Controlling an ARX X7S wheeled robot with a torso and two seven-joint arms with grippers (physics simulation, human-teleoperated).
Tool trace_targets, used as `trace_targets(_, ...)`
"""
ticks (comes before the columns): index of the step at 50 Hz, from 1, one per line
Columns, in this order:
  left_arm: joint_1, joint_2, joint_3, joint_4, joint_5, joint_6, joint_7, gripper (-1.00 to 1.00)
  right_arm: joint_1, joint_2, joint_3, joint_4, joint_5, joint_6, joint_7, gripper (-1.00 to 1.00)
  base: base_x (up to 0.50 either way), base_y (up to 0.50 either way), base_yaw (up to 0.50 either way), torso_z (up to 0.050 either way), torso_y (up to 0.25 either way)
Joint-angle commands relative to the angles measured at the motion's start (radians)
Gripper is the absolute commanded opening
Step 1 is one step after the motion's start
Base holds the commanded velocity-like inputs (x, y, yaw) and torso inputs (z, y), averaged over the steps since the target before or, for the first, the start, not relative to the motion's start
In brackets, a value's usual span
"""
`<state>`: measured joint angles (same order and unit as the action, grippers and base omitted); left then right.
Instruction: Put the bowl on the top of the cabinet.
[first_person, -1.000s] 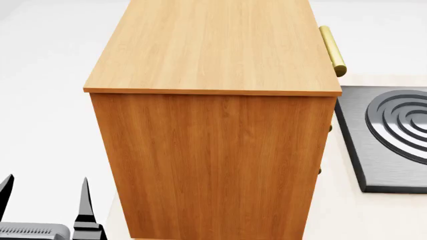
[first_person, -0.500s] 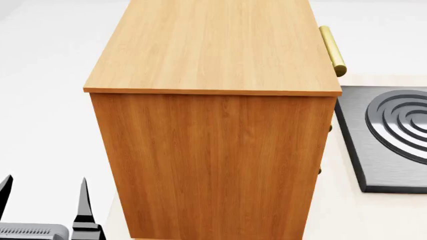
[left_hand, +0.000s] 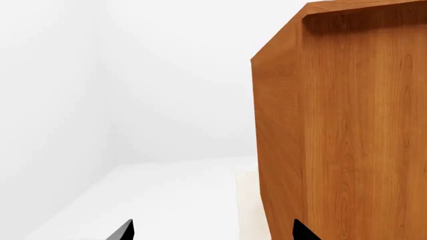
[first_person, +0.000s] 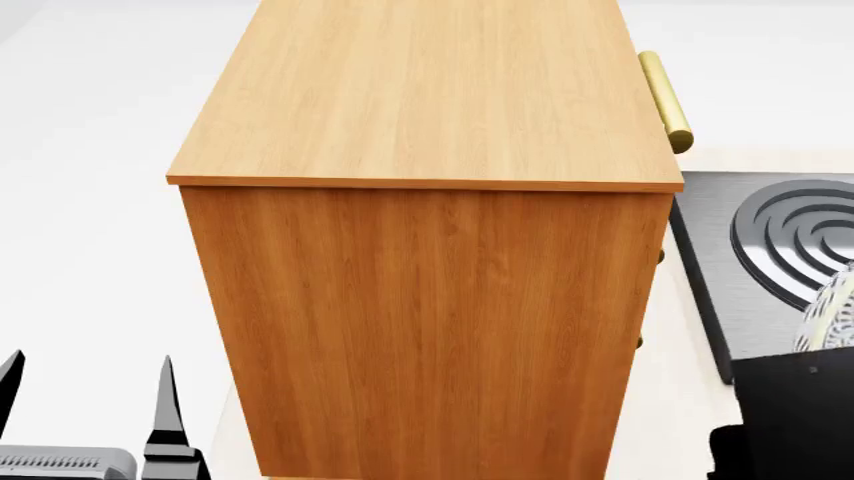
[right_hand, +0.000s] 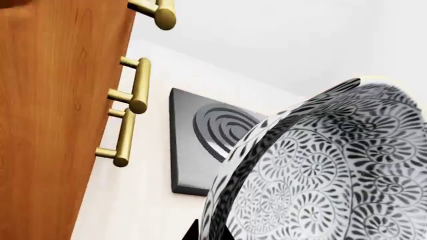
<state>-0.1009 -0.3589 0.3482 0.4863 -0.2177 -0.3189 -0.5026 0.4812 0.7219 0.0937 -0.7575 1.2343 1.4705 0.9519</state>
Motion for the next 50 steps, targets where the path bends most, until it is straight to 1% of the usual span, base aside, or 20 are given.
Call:
trace_targets(1, -0.001, -0.002, 0.0, -0.009, -0.003, 0.006, -0.001, 1.0, 0.268, 0.013, -0.062, 0.073, 0.369, 0.062, 0.299, -1.0, 0.0, 0.0, 0.0, 0.0, 0.0)
trace_targets(9, -0.004, -0.001, 0.005, -0.018, -0.002, 0.008, -0.002, 1.0, 0.4, 0.009, -0.153, 0.145, 0.535, 0.001, 0.407, -1.0, 0.0, 0.0, 0.0, 0.0, 0.0)
trace_targets(14, -0.002, -0.002, 0.005, -0.021, -0.002, 0.012, -0.002, 1.0, 0.469, 0.002, -0.224, 0.204, 0.593, -0.026, 0.475, -1.0, 0.0, 0.0, 0.0, 0.0, 0.002)
trace_targets(16, -0.003, -0.002, 0.006, -0.023, -0.002, 0.013, -0.003, 1.0, 0.506, 0.004, -0.273, 0.258, 0.647, -0.045, 0.522, -1.0, 0.0, 0.0, 0.0, 0.0, 0.0)
trace_targets(21, -0.005, -0.001, 0.008, -0.023, -0.003, 0.011, -0.003, 1.0, 0.606, 0.022, -0.362, 0.323, 0.707, -0.067, 0.596, -1.0, 0.0, 0.0, 0.0, 0.0, 0.0)
trace_targets(22, -0.006, 0.0, 0.011, -0.028, -0.002, 0.014, -0.002, 1.0, 0.643, 0.043, -0.424, 0.339, 0.712, -0.081, 0.615, -1.0, 0.0, 0.0, 0.0, 0.0, 0.0)
trace_targets(28, -0.007, 0.0, 0.012, -0.029, -0.004, 0.014, -0.003, 1.0, 0.772, 0.111, -0.624, 0.367, 0.74, -0.189, 0.615, -1.0, 0.0, 0.0, 0.0, 0.0, 0.0)
trace_targets(31, -0.008, -0.001, 0.01, -0.031, -0.007, 0.015, -0.002, 1.0, 0.913, 0.155, -0.791, 0.371, 0.772, -0.262, 0.617, -1.0, 0.0, 0.0, 0.0, 0.0, 0.0)
trace_targets(34, -0.008, 0.0, 0.013, -0.03, -0.007, 0.014, -0.003, 1.0, 1.018, 0.182, -0.916, 0.371, 0.801, -0.318, 0.617, -1.0, 0.0, 0.0, 0.0, 0.0, 0.003)
trace_targets(37, -0.009, -0.001, 0.013, -0.026, -0.008, 0.012, -0.004, 1.0, 1.11, 0.196, -1.005, 0.379, 0.824, -0.35, 0.616, -1.0, 0.0, 0.0, 0.0, 0.0, 0.0)
trace_targets(43, -0.009, -0.003, 0.013, -0.027, -0.01, 0.014, -0.004, 1.0, 1.235, 0.202, -1.094, 0.378, 0.852, -0.395, 0.612, -1.0, 0.0, 0.0, 0.0, 0.0, 0.0)
trace_targets(50, -0.005, -0.008, 0.01, -0.013, -0.013, 0.009, -0.009, 1.0, 1.345, 0.213, -1.155, 0.409, 0.869, -0.413, 0.609, -1.0, 0.0, 0.0, 0.0, 0.0, 0.0)
